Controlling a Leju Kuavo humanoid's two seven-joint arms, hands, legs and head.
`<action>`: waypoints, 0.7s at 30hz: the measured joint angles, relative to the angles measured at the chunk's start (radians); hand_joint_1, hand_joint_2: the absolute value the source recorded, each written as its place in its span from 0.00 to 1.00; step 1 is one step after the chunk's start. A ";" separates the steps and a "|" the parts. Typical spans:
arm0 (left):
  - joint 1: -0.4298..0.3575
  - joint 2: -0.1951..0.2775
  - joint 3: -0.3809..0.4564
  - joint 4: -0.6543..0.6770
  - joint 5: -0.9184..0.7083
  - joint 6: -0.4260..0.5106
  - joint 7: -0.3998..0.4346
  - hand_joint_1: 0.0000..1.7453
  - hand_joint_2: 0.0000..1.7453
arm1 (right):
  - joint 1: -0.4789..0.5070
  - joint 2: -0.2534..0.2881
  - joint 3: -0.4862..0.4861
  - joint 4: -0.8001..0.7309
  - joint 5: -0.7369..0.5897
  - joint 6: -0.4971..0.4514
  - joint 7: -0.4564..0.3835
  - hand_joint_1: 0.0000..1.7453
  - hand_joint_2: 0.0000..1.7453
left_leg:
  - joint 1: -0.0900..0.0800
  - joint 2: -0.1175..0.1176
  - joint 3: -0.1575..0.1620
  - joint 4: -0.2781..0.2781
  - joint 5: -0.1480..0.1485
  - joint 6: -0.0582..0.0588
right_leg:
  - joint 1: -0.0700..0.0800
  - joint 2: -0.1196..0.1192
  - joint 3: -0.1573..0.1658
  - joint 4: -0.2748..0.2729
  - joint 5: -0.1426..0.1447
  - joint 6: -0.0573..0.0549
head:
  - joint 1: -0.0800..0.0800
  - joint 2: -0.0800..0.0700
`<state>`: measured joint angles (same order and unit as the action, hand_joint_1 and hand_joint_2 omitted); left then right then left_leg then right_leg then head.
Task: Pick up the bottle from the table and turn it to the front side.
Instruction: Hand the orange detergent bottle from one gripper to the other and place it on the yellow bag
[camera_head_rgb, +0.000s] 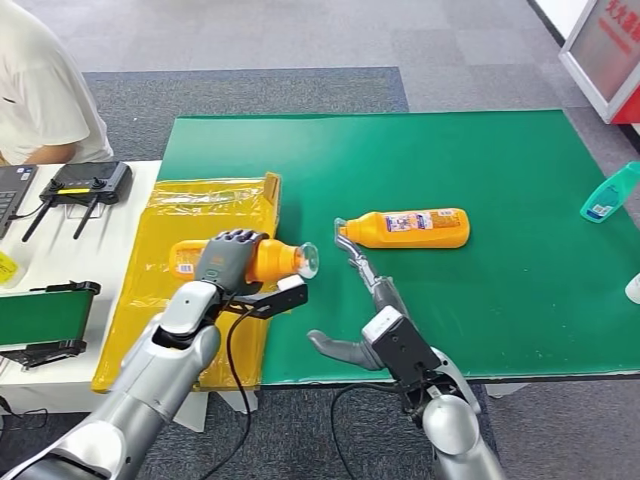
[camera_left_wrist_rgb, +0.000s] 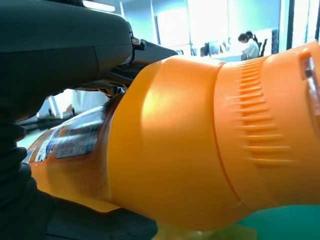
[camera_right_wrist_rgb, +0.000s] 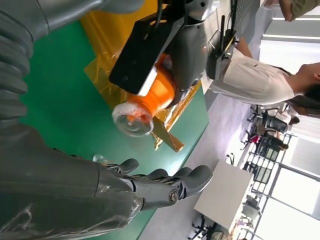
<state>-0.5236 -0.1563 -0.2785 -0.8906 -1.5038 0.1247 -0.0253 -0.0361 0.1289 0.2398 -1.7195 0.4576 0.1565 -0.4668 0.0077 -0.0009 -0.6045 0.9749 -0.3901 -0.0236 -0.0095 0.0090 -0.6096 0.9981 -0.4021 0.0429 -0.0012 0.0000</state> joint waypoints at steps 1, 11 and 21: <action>-0.001 -0.008 0.005 0.018 0.006 0.002 -0.001 1.00 1.00 | -0.001 0.000 0.000 -0.001 -0.005 0.002 -0.001 0.00 1.00 | 0.000 0.000 0.000 0.000 0.000 0.000 | 0.000 0.000 0.000 0.000 0.000 0.000 | 0.000 0.000; -0.037 -0.051 0.061 0.184 0.005 0.039 0.004 1.00 1.00 | -0.001 -0.003 -0.027 -0.012 -0.068 0.023 -0.018 0.00 1.00 | 0.000 0.000 0.000 0.000 0.000 0.000 | 0.000 0.000 0.000 0.000 0.000 0.000 | 0.000 0.000; -0.052 -0.056 0.103 0.241 -0.016 0.024 0.026 0.00 1.00 | 0.005 -0.009 -0.056 -0.009 -0.057 0.030 -0.022 0.00 1.00 | 0.000 0.000 0.000 0.000 0.000 0.000 | 0.000 0.000 0.000 0.000 0.000 0.000 | 0.000 0.000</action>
<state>-0.5759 -0.2121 -0.1758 -0.6494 -1.5198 0.1486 0.0003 -0.0313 0.1195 0.1836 -1.7286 0.4005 0.1865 -0.4891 0.0077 -0.0009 -0.6045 0.9749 -0.3900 -0.0237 -0.0094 0.0091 -0.6097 0.9981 -0.4020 0.0429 -0.0011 0.0000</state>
